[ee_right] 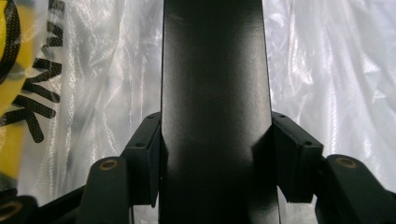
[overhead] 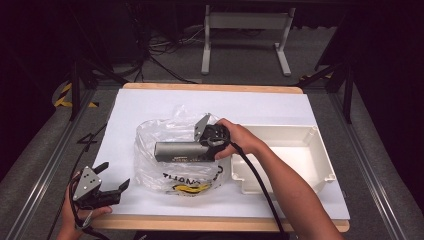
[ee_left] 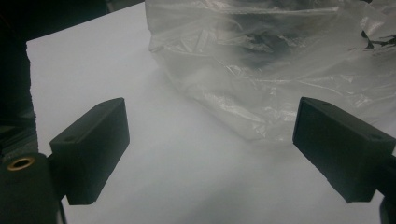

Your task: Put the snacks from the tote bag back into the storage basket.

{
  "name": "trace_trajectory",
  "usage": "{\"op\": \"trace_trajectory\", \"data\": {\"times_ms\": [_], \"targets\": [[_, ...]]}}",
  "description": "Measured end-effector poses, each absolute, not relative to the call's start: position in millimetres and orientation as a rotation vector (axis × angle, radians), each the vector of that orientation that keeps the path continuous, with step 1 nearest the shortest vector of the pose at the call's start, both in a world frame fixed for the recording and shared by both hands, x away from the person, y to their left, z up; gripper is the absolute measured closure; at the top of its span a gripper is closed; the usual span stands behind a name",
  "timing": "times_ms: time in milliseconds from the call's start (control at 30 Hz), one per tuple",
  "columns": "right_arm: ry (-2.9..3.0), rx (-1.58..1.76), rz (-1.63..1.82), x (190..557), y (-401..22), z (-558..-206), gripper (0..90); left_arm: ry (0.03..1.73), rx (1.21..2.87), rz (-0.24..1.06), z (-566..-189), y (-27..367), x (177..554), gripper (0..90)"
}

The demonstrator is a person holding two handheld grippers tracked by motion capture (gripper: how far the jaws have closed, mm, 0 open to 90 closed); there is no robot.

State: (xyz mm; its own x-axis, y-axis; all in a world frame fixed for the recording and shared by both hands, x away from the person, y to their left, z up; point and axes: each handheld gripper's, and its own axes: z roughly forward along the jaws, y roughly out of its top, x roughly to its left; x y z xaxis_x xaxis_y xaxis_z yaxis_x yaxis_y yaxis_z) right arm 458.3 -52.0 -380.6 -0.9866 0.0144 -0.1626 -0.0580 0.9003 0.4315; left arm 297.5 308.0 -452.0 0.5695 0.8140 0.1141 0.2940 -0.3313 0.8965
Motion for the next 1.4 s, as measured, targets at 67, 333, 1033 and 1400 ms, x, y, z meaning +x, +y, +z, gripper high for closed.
{"op": "trace_trajectory", "data": {"times_ms": [67, 333, 1033, 1400], "targets": [[2.881, -0.034, 0.682, 457.4, -52.5, -377.5, 43.0, 0.897, 1.887, 0.711, -452.1, 308.3, 297.5, 11.6], [2.838, -0.038, 0.773, 455.7, -60.2, -356.6, 43.0, 0.9, 1.886, 0.712, -452.6, 307.8, 298.2, 11.6], [2.737, -0.05, 0.857, 431.0, -118.5, -302.8, 43.0, 0.906, 1.883, 0.71, -452.9, 308.2, 298.0, 11.6], [2.725, -0.037, 0.854, 421.9, -157.1, -291.9, 43.0, 0.914, 1.878, 0.712, -453.2, 310.3, 296.8, 11.6]]}}
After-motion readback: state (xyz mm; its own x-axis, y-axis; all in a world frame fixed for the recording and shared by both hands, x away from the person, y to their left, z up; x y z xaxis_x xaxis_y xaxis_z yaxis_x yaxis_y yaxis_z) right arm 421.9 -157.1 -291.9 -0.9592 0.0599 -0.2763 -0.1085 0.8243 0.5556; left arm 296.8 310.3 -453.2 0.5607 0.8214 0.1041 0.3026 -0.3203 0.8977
